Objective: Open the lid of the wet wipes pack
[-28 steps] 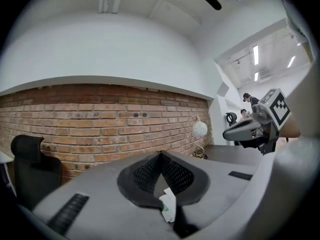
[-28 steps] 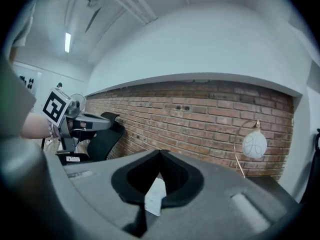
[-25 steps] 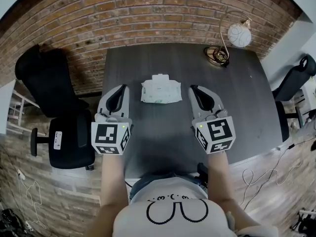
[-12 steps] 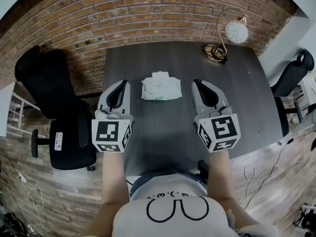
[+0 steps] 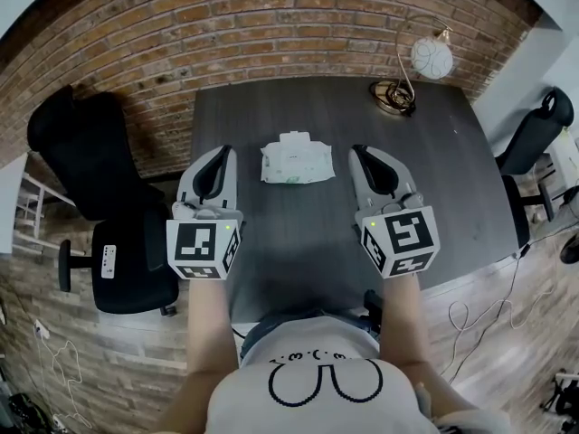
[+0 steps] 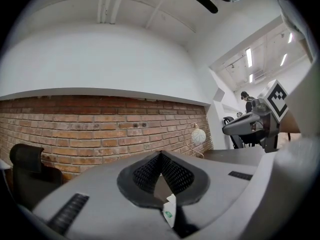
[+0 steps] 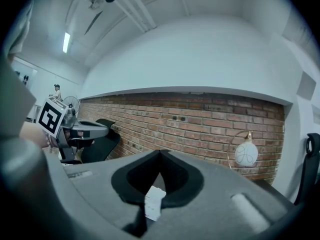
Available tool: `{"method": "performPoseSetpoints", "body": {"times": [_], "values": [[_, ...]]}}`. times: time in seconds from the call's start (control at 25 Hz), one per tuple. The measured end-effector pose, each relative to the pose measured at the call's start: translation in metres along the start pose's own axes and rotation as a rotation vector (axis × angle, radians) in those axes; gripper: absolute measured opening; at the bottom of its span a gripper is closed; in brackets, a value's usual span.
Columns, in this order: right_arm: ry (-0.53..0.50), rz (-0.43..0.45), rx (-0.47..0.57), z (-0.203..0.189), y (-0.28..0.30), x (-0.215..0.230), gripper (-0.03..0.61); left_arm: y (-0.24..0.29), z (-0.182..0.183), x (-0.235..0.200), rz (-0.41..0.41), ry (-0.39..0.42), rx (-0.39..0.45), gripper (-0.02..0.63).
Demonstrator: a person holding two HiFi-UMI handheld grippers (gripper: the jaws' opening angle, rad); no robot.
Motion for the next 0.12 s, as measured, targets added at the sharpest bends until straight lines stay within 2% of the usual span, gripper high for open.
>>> {"method": "performPoseSetpoints", "body": {"times": [0.12], "values": [[0.001, 0.006, -0.006, 0.0003, 0.0014, -0.0002, 0.0, 0.0001, 0.0001, 0.0002, -0.004, 0.005, 0.004, -0.002]]}}
Point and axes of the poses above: the fingertips, and each gripper's own axes: y forward along the fingers, x to its right, z out of its top, the point moved 8 cm from there along -y, backward along the fingers, and after that the axes turned 14 degrees about y, right-handed, at the moved point
